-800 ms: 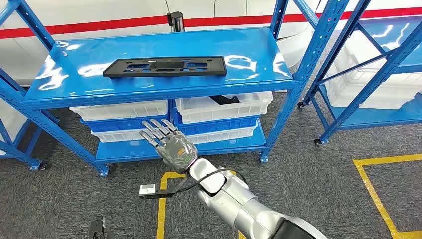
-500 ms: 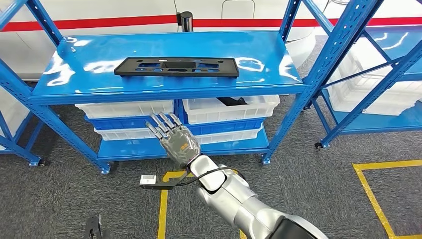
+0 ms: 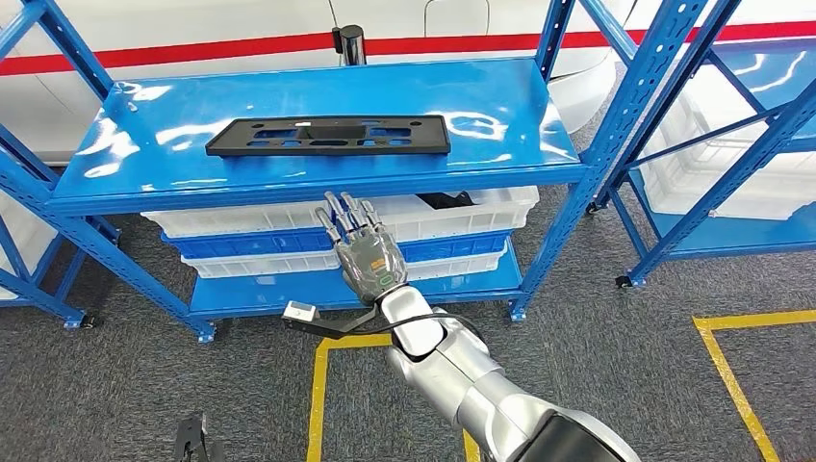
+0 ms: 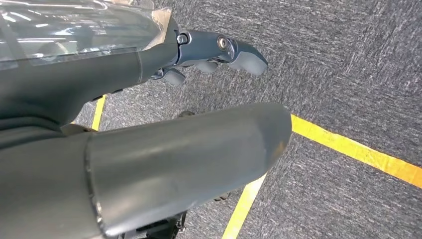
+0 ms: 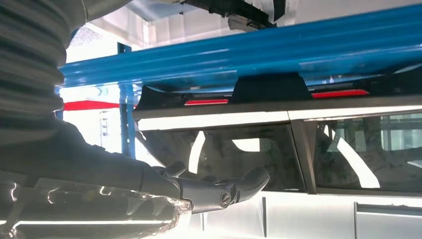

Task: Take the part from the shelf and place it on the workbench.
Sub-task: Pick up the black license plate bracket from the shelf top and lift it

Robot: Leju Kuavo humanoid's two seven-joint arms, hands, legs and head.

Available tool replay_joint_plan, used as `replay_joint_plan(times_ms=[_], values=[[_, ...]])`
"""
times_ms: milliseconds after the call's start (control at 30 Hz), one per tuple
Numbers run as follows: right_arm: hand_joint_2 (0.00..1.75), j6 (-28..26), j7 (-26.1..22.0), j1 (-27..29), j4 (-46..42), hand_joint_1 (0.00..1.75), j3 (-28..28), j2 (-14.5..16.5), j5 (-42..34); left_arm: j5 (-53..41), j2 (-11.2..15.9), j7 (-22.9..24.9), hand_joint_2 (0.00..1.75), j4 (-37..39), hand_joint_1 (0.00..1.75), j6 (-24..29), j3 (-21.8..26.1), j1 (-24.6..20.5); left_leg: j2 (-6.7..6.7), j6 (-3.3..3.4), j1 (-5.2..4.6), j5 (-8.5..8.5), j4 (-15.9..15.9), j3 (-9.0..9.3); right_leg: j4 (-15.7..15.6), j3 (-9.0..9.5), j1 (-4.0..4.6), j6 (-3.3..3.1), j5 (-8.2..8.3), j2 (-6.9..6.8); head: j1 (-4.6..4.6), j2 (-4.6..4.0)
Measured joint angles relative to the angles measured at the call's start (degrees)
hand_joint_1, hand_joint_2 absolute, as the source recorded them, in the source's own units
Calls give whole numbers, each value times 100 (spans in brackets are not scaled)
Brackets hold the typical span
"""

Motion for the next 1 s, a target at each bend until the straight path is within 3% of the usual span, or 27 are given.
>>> replay_joint_plan(times_ms=[67, 100, 133, 200, 233, 300, 400, 467, 533, 567, 600, 633, 700, 767, 800, 867, 933, 1000], values=[[175, 36, 0, 11, 15, 0, -9, 5, 3, 2, 2, -15, 0, 0, 0, -3, 0, 12, 10, -44, 19, -216, 699, -404, 1, 29, 4, -29, -28, 0, -1, 0], [175, 52, 0, 19, 26, 0, -10, 5, 7, 2, 7, -35, 0, 0, 0, -4, 0, 17, 15, -53, 24, -170, 799, -501, 2, 46, 4, -34, -42, 3, -2, 0], [175, 62, 0, 25, 35, 0, -11, 8, 12, 1, 15, -62, 0, 0, 0, -3, 0, 20, 19, -52, 28, -2, 644, -470, 3, 70, 3, -29, -60, 9, -2, 0], [175, 70, 7, 27, 48, 0, -25, 20, 30, -5, 38, -116, 0, 0, 0, 25, 1, 21, 30, -27, 34, 455, -132, -135, 2, 137, 2, 2, -107, 22, -1, 0], [175, 71, 14, 23, 50, 0, -38, 27, 40, -13, 49, -136, 0, 0, 0, 62, 1, 20, 32, -5, 24, 597, -504, 51, 5, 162, 21, 30, -133, 28, 1, 0], [175, 72, 33, 22, 53, 0, -69, 37, 67, -49, 72, -167, 0, 0, 0, 177, 1, 25, 28, 50, -7, 639, -821, 234, 2, 176, 51, 80, -164, 30, 3, 0], [175, 75, 41, 27, 56, 0, -112, 38, 98, -109, 113, -233, 0, -3, 0, 407, 2, 51, 17, 161, -20, 627, -873, 285, 26, 156, 60, 161, -218, 18, 7, 0], [175, 77, 39, 26, 59, 0, -145, 37, 95, -185, 145, -284, 0, -10, 0, 629, 1, 49, 20, 240, -3, 638, -923, 337, 428, -47, 62, 163, -402, 9, 11, 0], [175, 76, 35, 47, 73, 0, -189, 25, 75, -297, 174, -320, 0, -15, 0, 877, -15, 42, 17, 283, -15, 622, -928, 353, 1240, -487, 54, 128, -679, 6, 16, 0], [175, 75, 33, 67, 83, 0, -208, 14, 63, -349, 180, -333, 0, -16, 0, 987, -27, 40, 12, 292, -22, 613, -927, 357, 1595, -702, 53, 127, -770, 6, 15, 0], [175, 73, 31, 89, 96, 0, -226, 2, 55, -412, 182, -335, 0, -17, 0, 1085, -40, 40, 2, 296, -27, 600, -926, 365, 1755, -829, 53, 148, -772, 6, 15, 0], [175, 73, 39, 104, 111, 0, -240, -8, 59, -527, 184, -297, 0, -17, 0, 1135, -69, 49, -10, 292, -31, 583, -924, 383, 1674, -838, 52, 185, -675, 5, 16, 0], [175, 59, 223, 144, 123, 0, -291, -66, 204, -898, 262, -396, 0, -20, 0, 930, -217, 239, -23, 261, -33, 529, -924, 448, 897, -528, 49, 257, -293, 3, 17, 0], [175, 15, 517, 303, -26, 0, -430, -249, 393, -1087, 523, -1172, 0, -3, 0, 208, -413, 748, -5, 198, -50, 441, -924, 536, 187, -153, 55, 236, -23, 17, 10, 0], [175, -5, 588, 423, -144, 0, -543, -385, 441, -1014, 734, -1717, 0, 20, 0, -228, -461, 1077, 15, 160, -48, 400, -926, 580, 32, -48, 68, 197, 14, 33, 7, 0], [175, -22, 539, 630, -355, 0, -793, -630, 451, -784, 1124, -2466, 0, 81, 0, -815, -454, 1636, 43, 89, -28, 347, -936, 637, 11, 0, 81, 119, -10, 64, 3, 0], [175, -20, 477, 752, -493, 0, -979, -761, 484, -716, 1408, -2614, 0, 110, 0, -969, -448, 1959, 46, 25, -11, 238, -831, 594, -18, 38, 50, 43, -25, 67, -2, 0], [175, -5, 429, 803, -595, 0, -1066, -778, 508, -679, 1577, -2528, 0, 133, 0, -1025, -446, 2050, 38, -37, 0, -35, -314, 331, -37, 82, 17, -22, -46, 36, -13, 0]])
